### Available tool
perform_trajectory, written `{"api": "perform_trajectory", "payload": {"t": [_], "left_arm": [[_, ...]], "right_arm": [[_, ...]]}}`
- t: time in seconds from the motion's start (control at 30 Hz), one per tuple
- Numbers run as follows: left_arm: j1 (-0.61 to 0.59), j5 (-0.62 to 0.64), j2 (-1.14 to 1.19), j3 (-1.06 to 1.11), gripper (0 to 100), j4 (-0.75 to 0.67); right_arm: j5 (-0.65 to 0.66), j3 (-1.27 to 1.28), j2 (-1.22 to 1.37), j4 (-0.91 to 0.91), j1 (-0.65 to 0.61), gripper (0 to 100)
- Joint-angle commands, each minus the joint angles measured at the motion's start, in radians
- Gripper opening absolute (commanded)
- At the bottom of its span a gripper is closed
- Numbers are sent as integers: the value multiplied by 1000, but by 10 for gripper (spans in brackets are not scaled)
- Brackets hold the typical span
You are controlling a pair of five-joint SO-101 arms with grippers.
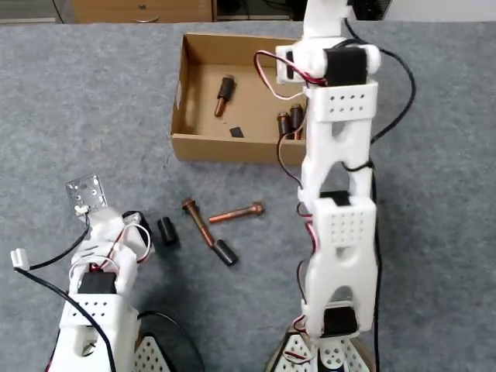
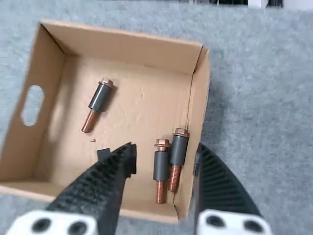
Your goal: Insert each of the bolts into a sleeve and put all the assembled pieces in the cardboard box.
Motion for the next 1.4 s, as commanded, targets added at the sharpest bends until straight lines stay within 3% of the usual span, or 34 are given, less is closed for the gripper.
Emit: {"api": "perform_trajectory", "payload": {"t": [0.0, 0.17, 0.33, 0.6, 1.0, 1.13, 1.37], "left_arm": [[-18, 2, -8, 17, 18, -51], [-18, 2, -8, 17, 18, -48], [-12, 2, -4, 17, 18, -46], [-15, 2, -7, 17, 18, -44], [-71, 17, -8, -8, 18, -3], [-120, 118, -8, -26, 18, 0], [-123, 126, -8, -29, 18, 2]], "right_arm": [[-3, 185, -252, 20, -56, 182], [3, 619, -567, 18, -168, 182], [100, 1020, -842, -3, -320, 181], [101, 1452, -1112, -68, -516, 181], [104, 2005, -1179, -394, -670, 182], [103, 2078, -1179, -420, -731, 182], [120, 2098, -1081, -427, -742, 182]]}}
